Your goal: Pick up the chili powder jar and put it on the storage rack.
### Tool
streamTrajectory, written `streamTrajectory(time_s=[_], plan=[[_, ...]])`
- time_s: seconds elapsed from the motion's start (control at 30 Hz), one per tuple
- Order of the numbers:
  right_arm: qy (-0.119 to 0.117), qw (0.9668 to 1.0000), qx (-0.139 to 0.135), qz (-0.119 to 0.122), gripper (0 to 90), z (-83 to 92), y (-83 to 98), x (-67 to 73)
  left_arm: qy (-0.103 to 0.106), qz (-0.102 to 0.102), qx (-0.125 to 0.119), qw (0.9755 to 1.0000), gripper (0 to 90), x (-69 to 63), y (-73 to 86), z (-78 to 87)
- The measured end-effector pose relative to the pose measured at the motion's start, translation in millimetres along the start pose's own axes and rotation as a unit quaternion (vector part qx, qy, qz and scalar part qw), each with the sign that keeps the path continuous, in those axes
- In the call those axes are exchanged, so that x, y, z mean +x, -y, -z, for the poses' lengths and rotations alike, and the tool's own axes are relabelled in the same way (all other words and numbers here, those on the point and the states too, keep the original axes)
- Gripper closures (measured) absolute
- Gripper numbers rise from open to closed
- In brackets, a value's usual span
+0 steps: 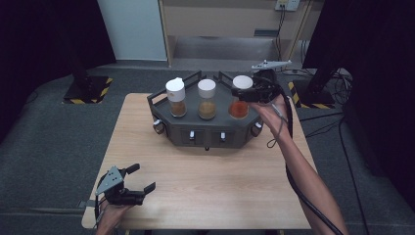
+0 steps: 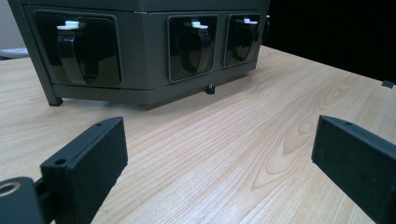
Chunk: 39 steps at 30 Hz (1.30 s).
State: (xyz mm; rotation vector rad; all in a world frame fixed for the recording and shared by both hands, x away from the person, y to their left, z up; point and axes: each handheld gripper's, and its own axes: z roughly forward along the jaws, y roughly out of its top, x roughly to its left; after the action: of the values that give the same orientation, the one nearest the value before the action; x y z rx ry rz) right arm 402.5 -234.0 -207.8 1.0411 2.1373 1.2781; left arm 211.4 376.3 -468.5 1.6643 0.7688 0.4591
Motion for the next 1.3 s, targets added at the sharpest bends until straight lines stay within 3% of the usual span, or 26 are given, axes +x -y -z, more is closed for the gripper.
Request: streamTrajectory(time_s=[0.43, 0.63, 1.3], plan=[[0.029, 0.9994, 0.005, -0.020, 33.4, -33.4, 7.7, -7.4, 0.000, 0.002, -0.001, 1.0000, 2.4, 0.4, 0.5, 0.0], [0.030, 0.9992, 0.012, -0.025, 33.3, -44.7, 11.5, -9.8, -0.001, 0.004, -0.002, 1.0000, 2.4, 0.7, 1.0, 0.1], [0.033, 0.9986, 0.018, -0.036, 33.3, -58.0, 22.1, -14.2, -0.001, 0.004, -0.001, 1.0000, 2.4, 0.7, 0.9, 0.2]])
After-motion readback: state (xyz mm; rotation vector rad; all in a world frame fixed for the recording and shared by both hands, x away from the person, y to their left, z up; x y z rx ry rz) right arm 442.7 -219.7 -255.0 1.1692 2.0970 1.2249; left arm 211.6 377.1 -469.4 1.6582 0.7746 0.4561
